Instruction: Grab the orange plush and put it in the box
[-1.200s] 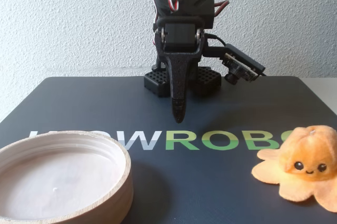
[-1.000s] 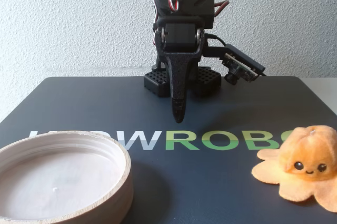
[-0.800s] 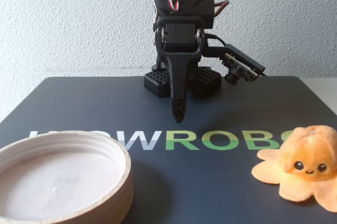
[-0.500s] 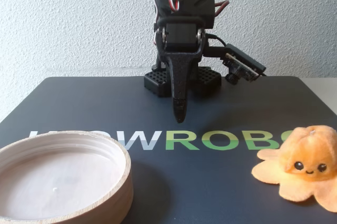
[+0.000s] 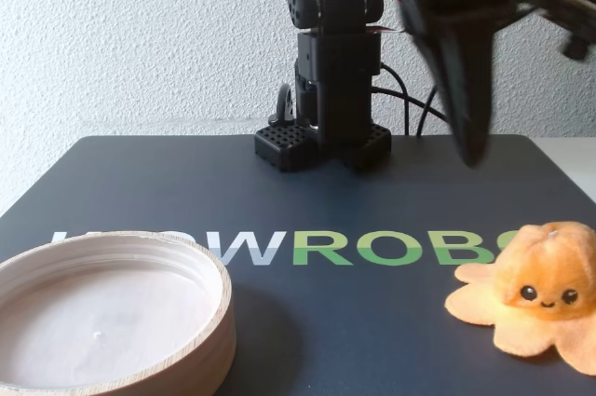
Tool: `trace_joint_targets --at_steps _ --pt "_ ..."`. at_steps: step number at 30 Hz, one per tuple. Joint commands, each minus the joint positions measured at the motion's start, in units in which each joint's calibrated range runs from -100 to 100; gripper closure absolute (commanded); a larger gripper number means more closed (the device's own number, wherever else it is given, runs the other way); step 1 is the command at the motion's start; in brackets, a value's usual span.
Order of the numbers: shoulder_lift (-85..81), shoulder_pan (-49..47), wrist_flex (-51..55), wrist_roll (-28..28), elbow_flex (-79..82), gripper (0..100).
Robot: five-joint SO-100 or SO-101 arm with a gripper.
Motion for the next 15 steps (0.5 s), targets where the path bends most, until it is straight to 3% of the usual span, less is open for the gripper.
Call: trace_joint_targets --at_steps 1,4,6,13,15 --pt "15.28 -6.32 3.28 -6.38 -15.95 83" --pt "18.23 -12.15 3.02 -13.57 -16.05 59" --pt "21.52 -13.42 0.58 -15.24 -16.05 51" --pt "31.55 -11.7 -7.42 -15.4 -14.96 51" --pt "33.07 -9.38 -9.6 -18.92 -11.33 54"
